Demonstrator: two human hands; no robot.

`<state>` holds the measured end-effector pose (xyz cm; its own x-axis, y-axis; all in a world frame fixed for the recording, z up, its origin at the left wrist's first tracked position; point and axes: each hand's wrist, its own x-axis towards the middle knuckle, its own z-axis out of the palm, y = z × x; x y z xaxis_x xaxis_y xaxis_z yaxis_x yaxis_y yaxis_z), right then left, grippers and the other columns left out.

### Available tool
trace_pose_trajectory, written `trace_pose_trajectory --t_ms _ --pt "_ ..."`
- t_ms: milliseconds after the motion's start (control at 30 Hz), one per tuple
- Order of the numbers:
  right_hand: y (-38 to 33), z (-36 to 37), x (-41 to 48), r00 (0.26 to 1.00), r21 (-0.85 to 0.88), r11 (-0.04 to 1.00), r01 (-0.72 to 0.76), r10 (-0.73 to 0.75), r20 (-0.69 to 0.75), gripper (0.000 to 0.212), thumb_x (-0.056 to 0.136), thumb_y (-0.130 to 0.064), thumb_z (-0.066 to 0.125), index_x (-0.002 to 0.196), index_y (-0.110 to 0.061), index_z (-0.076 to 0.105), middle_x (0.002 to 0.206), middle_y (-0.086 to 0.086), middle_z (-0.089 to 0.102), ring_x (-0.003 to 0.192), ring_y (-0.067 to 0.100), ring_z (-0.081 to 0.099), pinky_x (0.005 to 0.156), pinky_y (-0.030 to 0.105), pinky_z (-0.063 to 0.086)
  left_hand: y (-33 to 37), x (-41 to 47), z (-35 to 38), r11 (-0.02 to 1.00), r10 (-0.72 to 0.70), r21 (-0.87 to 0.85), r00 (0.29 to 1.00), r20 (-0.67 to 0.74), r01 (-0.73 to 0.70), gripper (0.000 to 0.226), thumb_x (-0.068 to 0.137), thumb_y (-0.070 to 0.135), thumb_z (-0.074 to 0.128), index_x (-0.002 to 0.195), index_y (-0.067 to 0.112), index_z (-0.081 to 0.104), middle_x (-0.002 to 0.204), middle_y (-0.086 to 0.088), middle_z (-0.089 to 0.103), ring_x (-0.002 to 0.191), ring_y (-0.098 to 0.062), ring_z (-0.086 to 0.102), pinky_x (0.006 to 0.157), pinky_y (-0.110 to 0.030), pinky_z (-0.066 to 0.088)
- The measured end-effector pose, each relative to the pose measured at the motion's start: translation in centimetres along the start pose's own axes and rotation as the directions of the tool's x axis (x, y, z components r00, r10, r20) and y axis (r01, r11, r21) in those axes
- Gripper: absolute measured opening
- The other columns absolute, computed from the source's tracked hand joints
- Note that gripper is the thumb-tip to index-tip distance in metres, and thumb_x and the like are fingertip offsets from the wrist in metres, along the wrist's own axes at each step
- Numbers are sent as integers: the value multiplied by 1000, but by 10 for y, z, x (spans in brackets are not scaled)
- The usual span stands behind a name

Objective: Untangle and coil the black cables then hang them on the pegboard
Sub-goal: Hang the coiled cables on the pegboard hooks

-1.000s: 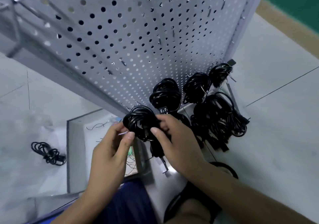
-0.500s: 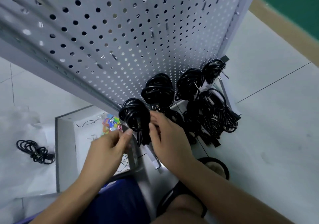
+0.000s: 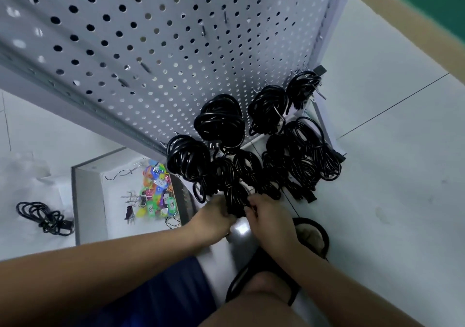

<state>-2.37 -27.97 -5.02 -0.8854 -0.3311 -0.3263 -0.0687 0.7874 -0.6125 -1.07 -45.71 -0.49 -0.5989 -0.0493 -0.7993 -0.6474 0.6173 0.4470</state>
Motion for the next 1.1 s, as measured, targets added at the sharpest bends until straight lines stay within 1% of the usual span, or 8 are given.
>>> trace_pose_trajectory --t_ms 100,200,267,467,667,900,1000,1100 --pt "-2 2 8 1000 -9 1000 9 -10 -17 36 109 -31 55 141 -17 62 121 5 70 101 28 70 79 40 54 -8 24 8 992 -66 -113 997 -45 60 63 100 24 62 158 12 43 153 -14 56 137 -33 59 113 -41 49" --pt "-3 6 13 1000 -10 1000 -17 17 17 38 108 -32 53 142 -17 59 121 6 72 105 32 70 81 41 56 -11 33 17 952 -83 -294 996 26 87 38 95 13 60 133 16 57 107 -14 69 85 -30 67 73 -41 56" --pt "-2 9 14 998 24 999 -38 37 42 32 108 -33 52 134 -17 62 110 6 75 101 32 71 80 42 56 -9 31 18 941 -84 -323 995 56 97 30 98 2 55 123 14 63 92 -11 66 80 -24 59 63 -33 45" --pt "2 9 7 995 -190 979 -74 86 57 42 112 -47 41 118 -13 65 101 11 75 95 32 72 66 35 39 -12 21 23 929 -164 -285 955 247 234 28 93 0 55 110 19 66 86 2 70 85 -15 60 67 -23 54" --pt "-8 8 20 995 -251 963 -94 100 11 47 111 -54 42 124 -12 59 108 10 75 98 32 74 69 37 45 -8 38 22 855 -180 -498 983 -19 146 44 81 16 66 123 11 54 86 -12 71 73 -23 65 68 -40 53" --pt "-9 18 32 963 -90 963 -256 262 61 46 110 -54 49 121 -12 63 108 13 77 105 35 73 76 38 48 -9 49 24 842 -197 -524 977 -82 126 27 99 28 63 123 16 67 103 -14 78 90 -25 73 83 -45 62" --pt "-5 16 29 939 78 938 -337 328 105 44 106 -53 58 114 -11 68 105 13 77 105 35 73 82 37 52 -6 43 22 854 -168 -507 985 -51 119 34 109 21 55 140 8 58 126 -11 70 109 -26 70 86 -40 64" --pt "-4 6 17 923 254 887 -385 367 116 42 101 -53 67 119 -15 71 99 5 79 102 27 74 86 35 55 0 30 19 850 -146 -520 986 -78 84 31 111 23 56 139 10 55 123 -5 67 108 -24 69 83 -35 63"
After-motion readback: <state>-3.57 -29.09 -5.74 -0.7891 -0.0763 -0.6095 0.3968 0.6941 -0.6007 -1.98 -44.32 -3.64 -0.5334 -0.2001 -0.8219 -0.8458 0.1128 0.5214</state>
